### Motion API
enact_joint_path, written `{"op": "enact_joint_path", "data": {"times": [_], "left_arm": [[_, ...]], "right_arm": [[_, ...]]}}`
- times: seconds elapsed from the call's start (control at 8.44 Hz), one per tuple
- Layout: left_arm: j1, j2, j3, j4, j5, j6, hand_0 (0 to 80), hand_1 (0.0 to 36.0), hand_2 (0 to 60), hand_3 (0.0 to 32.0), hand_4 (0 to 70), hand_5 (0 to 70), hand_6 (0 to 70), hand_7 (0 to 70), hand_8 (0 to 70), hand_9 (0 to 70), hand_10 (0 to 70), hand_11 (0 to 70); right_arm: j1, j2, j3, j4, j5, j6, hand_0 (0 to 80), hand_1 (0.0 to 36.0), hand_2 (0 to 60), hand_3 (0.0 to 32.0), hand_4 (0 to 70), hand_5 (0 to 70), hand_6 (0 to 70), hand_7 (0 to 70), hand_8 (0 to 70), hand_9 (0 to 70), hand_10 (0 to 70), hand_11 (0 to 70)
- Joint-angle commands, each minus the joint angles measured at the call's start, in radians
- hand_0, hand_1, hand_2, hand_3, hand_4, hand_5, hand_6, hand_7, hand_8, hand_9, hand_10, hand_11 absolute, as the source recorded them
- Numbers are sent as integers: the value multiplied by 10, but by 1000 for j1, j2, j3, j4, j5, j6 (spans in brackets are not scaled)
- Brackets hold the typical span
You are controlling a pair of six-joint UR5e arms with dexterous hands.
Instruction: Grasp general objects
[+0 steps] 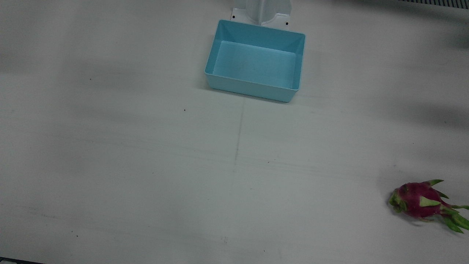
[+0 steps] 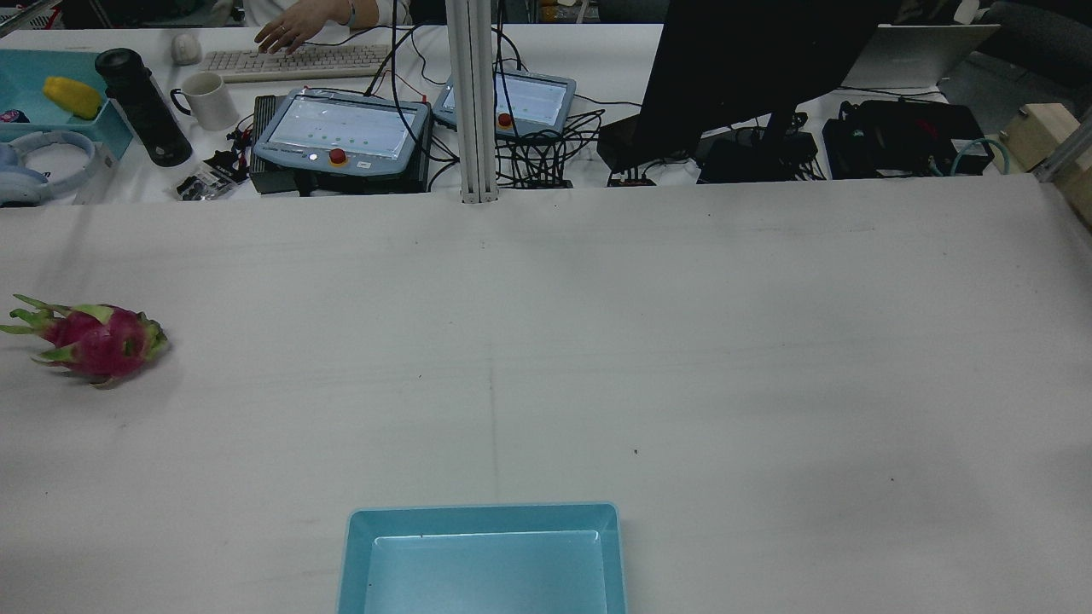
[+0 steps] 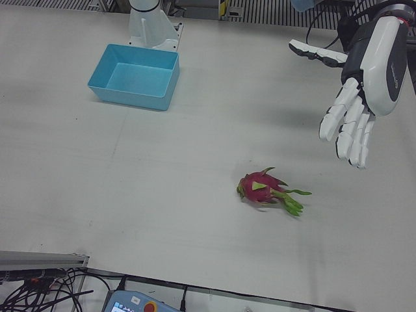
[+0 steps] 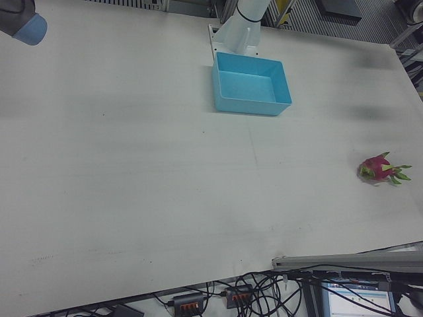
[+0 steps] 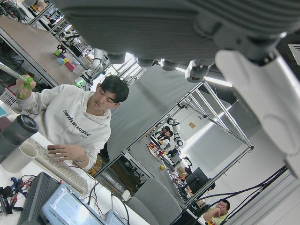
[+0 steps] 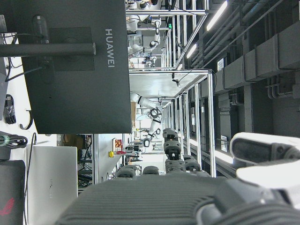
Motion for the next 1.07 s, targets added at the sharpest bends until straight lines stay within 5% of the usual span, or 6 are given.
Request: {"op": "enact_joint_path", "data": {"times": [0.0,0.59,0.71,0.95], "left_arm": [[2,6,79,-90,5,-4,502,160,17,0,0,0,0,28,0,0,8,33],[2,-41,93,-111,-21,-48,548,196,0,14,2,28,0,33,0,0,14,47],[2,-70,107,-114,-29,-46,528,169,0,32,2,27,0,36,0,0,15,45],[2,-87,206,-240,-168,-22,524,167,0,28,6,15,0,34,0,0,14,43]], "right_arm": [[0,0,0,0,0,0,0,0,0,0,0,0,0,0,0,0,0,0],[-1,0,0,0,0,2,0,0,0,0,0,0,0,0,0,0,0,0],[0,0,-1,0,0,2,0,0,0,0,0,0,0,0,0,0,0,0],[-1,0,-2,0,0,2,0,0,0,0,0,0,0,0,0,0,0,0]]}}
